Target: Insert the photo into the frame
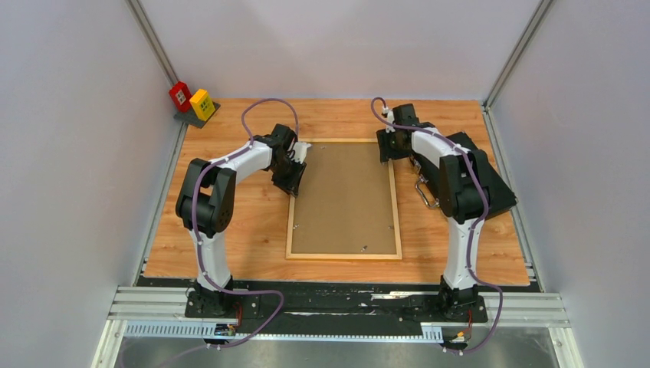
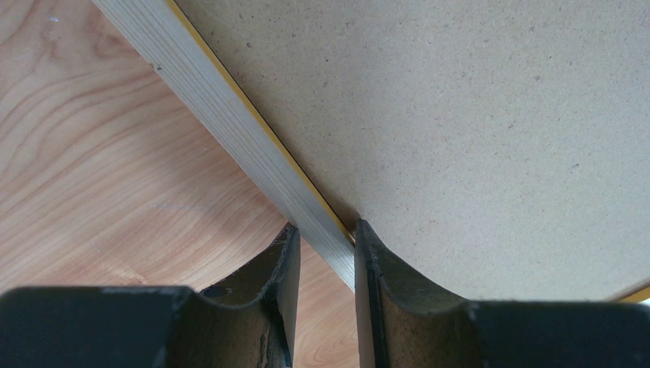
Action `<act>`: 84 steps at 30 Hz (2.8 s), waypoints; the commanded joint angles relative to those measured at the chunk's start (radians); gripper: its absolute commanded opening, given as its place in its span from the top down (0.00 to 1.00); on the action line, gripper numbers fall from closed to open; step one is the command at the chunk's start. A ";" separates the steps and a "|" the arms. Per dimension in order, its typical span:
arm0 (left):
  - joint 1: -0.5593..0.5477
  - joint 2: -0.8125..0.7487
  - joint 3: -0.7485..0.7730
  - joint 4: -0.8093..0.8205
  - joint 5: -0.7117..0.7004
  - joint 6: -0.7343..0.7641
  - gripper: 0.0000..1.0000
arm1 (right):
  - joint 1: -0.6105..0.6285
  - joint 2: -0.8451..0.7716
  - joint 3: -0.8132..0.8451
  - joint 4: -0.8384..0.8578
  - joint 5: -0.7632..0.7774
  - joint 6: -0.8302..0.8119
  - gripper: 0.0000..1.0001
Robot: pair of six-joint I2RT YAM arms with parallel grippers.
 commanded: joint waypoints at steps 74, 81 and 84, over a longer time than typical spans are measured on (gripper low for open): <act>-0.002 -0.022 0.009 0.004 -0.037 0.037 0.71 | -0.065 -0.267 -0.354 0.025 -0.272 -0.055 0.80; 0.017 -0.016 0.065 -0.024 -0.016 0.029 0.50 | -0.077 -0.271 -0.362 0.033 -0.291 -0.054 0.83; 0.026 -0.016 0.103 -0.038 -0.015 0.021 0.35 | -0.083 -0.271 -0.368 0.039 -0.300 -0.053 0.85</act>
